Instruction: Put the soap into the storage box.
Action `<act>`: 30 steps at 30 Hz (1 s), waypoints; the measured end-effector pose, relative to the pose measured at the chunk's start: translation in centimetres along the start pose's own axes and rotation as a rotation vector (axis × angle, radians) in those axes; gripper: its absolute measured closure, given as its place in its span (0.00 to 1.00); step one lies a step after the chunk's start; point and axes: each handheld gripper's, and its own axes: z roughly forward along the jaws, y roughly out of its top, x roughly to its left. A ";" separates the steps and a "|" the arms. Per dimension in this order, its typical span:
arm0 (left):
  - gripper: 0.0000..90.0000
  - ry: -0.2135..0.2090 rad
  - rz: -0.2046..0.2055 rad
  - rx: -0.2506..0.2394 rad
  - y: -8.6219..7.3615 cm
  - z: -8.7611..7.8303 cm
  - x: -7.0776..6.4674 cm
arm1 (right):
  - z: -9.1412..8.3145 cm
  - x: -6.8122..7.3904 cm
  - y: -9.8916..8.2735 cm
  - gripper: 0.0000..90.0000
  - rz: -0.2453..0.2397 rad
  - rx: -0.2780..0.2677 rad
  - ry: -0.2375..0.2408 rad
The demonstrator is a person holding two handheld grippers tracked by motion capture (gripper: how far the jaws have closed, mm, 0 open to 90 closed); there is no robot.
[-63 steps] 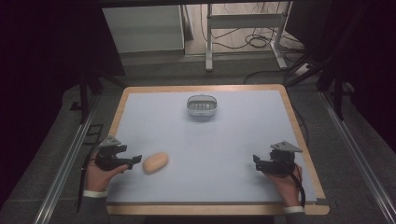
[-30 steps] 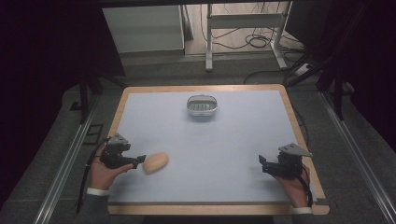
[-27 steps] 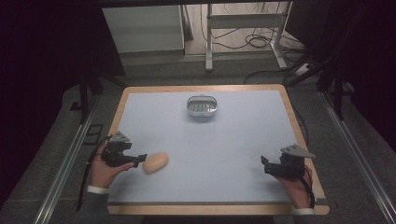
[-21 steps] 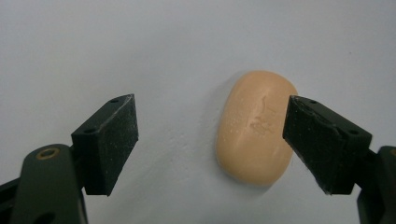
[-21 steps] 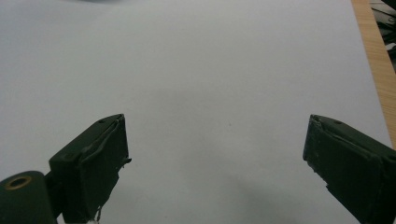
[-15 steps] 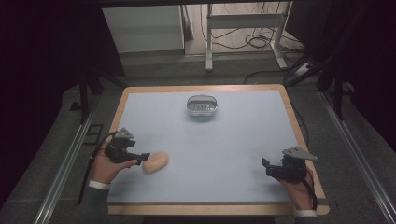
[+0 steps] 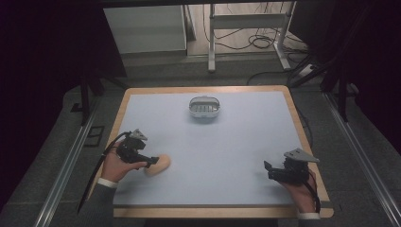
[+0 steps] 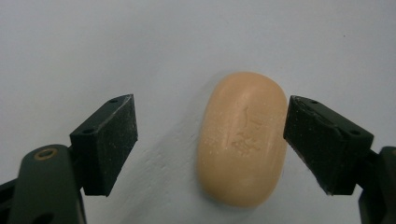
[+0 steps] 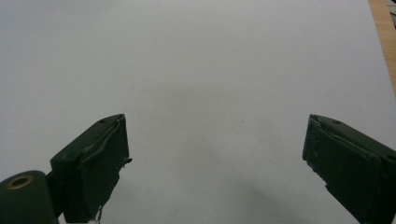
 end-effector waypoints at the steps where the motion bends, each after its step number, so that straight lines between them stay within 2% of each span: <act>1: 0.20 -0.006 0.000 0.003 0.1 0.1 0.0 | 0.0 0.0 0.0 0.08 -0.002 0.001 -0.001; 8: 0.20 -0.023 0.020 0.046 0.2 1.0 -0.1 | -0.2 0.1 0.1 0.08 -0.010 -0.001 0.001; 9: 0.20 -0.037 0.031 0.061 0.3 1.3 -0.3 | -0.2 0.1 0.1 0.08 -0.012 0.001 0.001; 14: 0.20 -0.052 0.049 0.087 0.3 1.9 -0.7 | -0.1 0.1 0.0 0.08 -0.017 0.011 0.002; 22: 0.20 -0.061 0.088 0.147 0.1 2.9 -1.6 | 0.0 0.1 -0.1 0.08 -0.016 0.019 -0.002; 30: 0.34 -0.048 0.102 0.176 -0.2 3.5 -1.8 | 0.0 0.4 0.0 0.08 -0.025 0.023 -0.005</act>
